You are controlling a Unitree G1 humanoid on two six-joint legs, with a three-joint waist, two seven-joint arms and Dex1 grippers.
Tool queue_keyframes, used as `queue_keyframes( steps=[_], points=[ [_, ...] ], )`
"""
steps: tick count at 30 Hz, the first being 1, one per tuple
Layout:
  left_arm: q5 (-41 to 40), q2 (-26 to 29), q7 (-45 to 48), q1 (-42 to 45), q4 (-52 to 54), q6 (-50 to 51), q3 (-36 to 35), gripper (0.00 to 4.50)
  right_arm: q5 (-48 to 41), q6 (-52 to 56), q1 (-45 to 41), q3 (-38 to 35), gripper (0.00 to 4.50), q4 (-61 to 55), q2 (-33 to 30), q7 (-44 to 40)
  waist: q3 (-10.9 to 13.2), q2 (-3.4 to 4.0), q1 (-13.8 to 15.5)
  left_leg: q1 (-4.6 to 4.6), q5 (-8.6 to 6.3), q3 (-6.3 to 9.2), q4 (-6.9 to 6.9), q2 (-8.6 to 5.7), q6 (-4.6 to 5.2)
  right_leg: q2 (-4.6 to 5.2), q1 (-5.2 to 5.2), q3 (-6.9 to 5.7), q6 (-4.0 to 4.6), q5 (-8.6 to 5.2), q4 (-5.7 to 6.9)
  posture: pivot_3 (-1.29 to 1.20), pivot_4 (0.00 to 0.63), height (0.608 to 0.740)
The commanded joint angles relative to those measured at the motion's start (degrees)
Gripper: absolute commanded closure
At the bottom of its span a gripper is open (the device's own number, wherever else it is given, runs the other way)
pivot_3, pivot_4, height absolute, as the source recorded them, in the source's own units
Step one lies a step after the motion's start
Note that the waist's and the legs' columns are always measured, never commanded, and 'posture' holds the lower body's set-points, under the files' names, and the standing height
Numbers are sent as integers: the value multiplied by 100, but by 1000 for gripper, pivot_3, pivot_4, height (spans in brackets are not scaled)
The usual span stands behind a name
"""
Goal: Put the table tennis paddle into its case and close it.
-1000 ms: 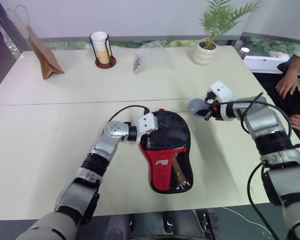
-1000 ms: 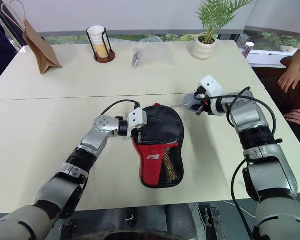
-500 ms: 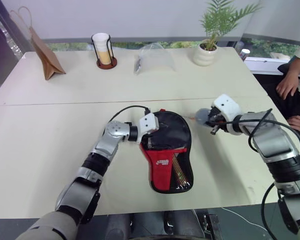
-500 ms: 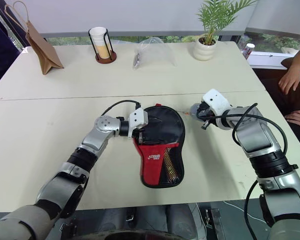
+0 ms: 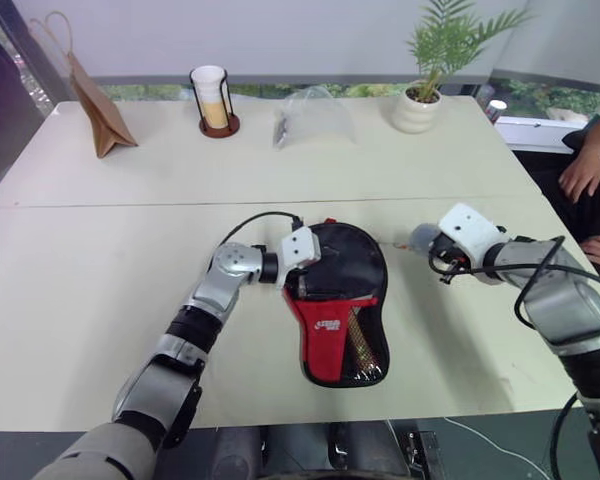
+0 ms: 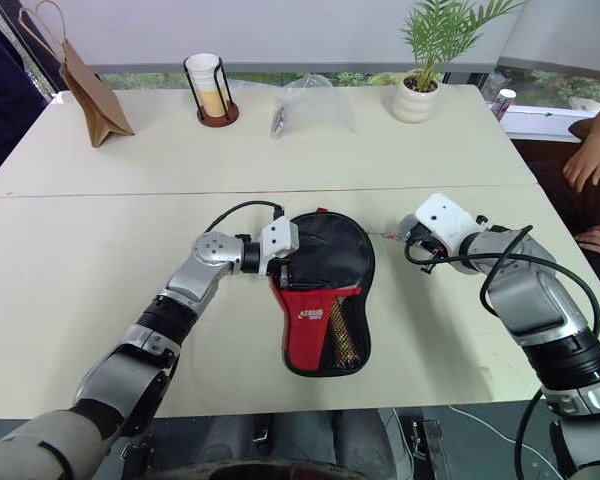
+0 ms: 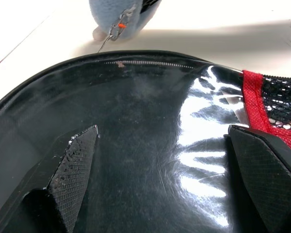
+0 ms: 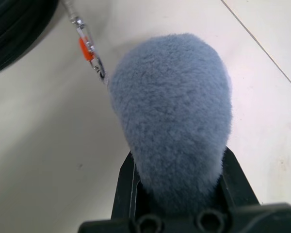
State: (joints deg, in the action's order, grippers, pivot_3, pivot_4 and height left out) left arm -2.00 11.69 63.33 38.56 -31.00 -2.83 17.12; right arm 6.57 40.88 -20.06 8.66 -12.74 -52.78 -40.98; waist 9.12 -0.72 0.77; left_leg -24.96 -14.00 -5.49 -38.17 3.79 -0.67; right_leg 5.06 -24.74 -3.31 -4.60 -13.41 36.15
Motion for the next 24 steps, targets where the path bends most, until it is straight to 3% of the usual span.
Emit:
queue_keyframes(
  steps=[1, 9, 24],
  points=[
    [200, 127, -14, -135, -283, 80, 140, 0, 100, 13, 235, -366, 4030, -428, -246, 43, 0, -1, -3, 0, 0, 1, 0, 0, 0, 0, 2, 0, 1, 0, -1, 0, 150, 740],
    [195, 98, 2, -90, -362, 90, 149, 0, 369, -70, 844, -280, 4030, -1026, -428, 175, 0, -1, -7, 23, -1, 4, 1, 0, 0, 0, 22, 0, 5, -4, -5, 0, 150, 740],
    [229, 108, -14, -96, -386, 100, 170, 0, 1187, -1564, 1573, -5, 4030, -1631, -922, -88, 0, -2, -8, 39, -2, 5, 2, -1, 0, 0, 35, 0, 5, -6, -6, 0, 150, 740]
  ],
)
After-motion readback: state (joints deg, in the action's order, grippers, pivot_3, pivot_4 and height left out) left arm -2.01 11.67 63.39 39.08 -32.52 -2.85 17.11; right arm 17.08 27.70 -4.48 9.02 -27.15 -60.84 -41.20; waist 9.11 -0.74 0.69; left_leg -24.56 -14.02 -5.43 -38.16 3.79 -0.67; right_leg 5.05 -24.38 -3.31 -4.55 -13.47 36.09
